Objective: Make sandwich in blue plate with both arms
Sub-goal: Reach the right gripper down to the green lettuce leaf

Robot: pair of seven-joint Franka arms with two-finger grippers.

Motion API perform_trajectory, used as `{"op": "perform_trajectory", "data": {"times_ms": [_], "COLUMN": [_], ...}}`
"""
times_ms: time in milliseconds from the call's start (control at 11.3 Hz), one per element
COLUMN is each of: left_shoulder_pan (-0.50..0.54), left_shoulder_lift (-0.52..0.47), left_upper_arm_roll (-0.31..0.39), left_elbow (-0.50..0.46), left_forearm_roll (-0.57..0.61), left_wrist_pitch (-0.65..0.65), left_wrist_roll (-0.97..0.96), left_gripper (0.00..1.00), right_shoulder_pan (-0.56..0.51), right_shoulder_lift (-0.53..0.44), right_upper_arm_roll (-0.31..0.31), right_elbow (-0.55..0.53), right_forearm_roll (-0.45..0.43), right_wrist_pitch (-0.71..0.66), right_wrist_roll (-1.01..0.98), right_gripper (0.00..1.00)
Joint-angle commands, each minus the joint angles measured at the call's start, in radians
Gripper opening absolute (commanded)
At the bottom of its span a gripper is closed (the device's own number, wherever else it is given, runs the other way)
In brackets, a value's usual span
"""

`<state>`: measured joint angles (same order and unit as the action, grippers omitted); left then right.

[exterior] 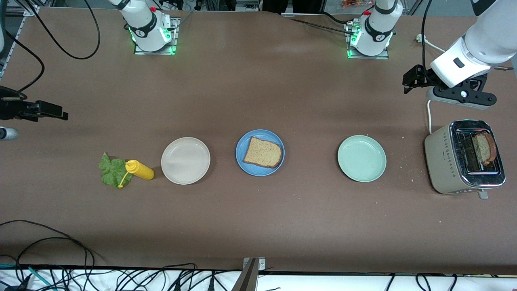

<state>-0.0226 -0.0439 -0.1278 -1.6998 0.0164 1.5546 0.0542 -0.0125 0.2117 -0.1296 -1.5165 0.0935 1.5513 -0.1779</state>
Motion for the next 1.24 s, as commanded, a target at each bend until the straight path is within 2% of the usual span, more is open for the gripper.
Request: {"op": "perform_trajectory", "data": {"times_ms": [0, 265, 619, 972, 1149], "left_shoulder_pan": [0.001, 0.021, 0.02, 0.021, 0.021], "left_shoulder_lift": [0.012, 0.033, 0.038, 0.041, 0.039], "left_upper_arm_roll": [0.002, 0.005, 0.002, 0.004, 0.004], "left_elbow": [0.034, 0.058, 0.062, 0.068, 0.068], "left_forearm_roll": [-0.03, -0.032, -0.032, -0.032, -0.032], "left_wrist_pitch": [-0.018, -0.018, -0.018, -0.018, -0.018], "left_wrist_roll": [0.004, 0.012, 0.01, 0.01, 0.01], "left_gripper": [1.0, 1.0, 1.0, 1.0, 1.0], "right_shoulder_pan": [0.011, 0.016, 0.011, 0.003, 0.006], "right_shoulder_lift": [0.084, 0.208, 0.378, 0.504, 0.547], "right_upper_arm_roll": [0.007, 0.007, 0.007, 0.007, 0.007], "right_elbow": [0.007, 0.007, 0.006, 0.002, -0.002], "right_forearm_roll": [-0.014, -0.044, -0.043, -0.025, -0.005], "right_wrist_pitch": [0.024, 0.171, 0.422, 0.613, 0.664], "right_wrist_roll": [-0.029, -0.116, -0.27, -0.264, -0.27], "right_gripper": [1.0, 1.0, 1.0, 1.0, 1.0]}}
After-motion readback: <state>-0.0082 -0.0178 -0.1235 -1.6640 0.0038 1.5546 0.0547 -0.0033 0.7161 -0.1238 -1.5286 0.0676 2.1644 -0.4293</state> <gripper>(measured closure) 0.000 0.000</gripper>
